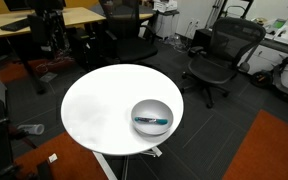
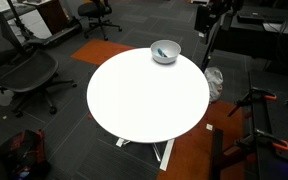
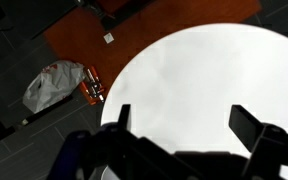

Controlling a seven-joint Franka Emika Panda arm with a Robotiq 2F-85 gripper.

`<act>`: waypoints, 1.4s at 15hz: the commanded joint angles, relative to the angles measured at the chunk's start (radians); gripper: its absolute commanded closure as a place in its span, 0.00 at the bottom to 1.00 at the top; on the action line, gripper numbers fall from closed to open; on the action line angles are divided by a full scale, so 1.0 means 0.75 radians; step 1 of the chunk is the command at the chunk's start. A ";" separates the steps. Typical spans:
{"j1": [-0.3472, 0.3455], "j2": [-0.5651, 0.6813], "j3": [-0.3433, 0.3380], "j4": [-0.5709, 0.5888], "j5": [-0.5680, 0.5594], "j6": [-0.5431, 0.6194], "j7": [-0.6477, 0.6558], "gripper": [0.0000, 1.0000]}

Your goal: Remove the marker from the bowl and put it on the table

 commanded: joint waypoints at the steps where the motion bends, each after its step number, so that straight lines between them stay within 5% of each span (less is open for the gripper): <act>1: -0.036 0.133 -0.064 0.102 -0.037 0.097 0.106 0.00; 13: -0.031 0.545 -0.290 0.361 -0.143 0.502 0.288 0.00; 21: 0.006 0.785 -0.402 0.495 -0.161 0.619 0.316 0.00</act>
